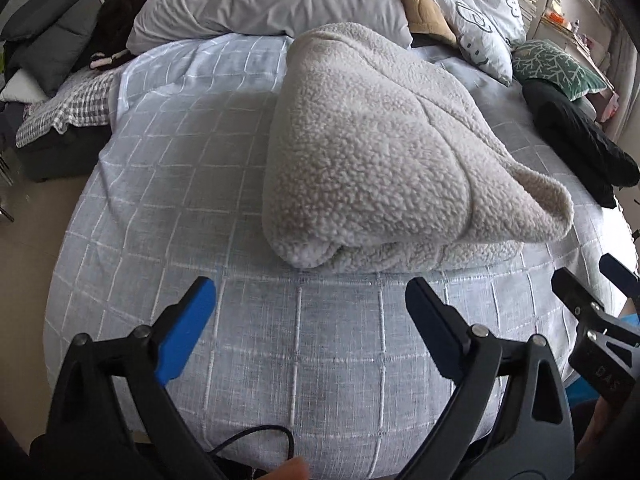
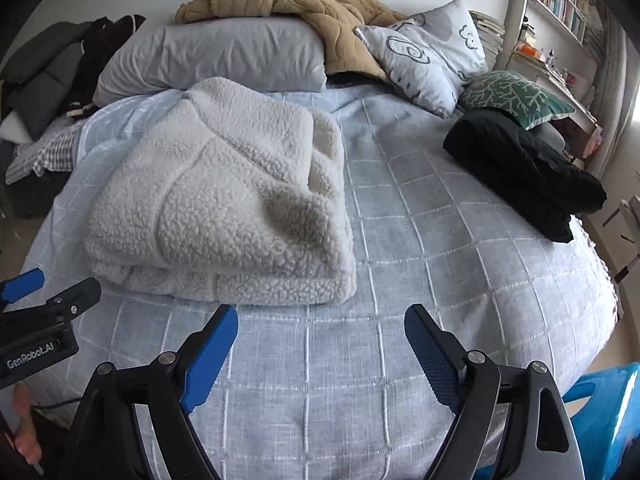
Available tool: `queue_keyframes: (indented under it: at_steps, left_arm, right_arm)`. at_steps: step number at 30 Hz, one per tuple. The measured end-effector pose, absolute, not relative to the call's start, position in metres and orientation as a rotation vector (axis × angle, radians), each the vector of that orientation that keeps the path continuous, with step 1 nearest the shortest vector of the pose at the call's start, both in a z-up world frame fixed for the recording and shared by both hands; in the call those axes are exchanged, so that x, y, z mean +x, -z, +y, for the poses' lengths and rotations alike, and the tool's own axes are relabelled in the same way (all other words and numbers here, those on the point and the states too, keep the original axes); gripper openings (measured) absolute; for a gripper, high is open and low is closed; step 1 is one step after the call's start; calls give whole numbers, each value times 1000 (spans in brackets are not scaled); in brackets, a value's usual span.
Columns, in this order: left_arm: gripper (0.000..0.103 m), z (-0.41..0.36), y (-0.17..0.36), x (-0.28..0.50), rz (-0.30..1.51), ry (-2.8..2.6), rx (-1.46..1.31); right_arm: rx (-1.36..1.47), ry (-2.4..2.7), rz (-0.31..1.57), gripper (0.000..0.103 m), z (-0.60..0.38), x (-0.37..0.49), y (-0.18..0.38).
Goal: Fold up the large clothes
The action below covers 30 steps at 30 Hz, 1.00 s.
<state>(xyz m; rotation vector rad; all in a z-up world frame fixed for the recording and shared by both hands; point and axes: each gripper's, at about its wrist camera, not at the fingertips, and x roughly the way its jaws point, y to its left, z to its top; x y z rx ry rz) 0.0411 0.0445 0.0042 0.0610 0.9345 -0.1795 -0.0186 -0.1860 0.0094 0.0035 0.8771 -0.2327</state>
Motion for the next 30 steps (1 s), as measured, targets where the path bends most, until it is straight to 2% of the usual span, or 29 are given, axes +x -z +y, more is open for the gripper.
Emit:
queue_keyframes:
  at_steps: [30]
  left_arm:
    - [96,34,-12,32,904,208,59]
  right_arm:
    - [24,201,906,87,-185,-15,-5]
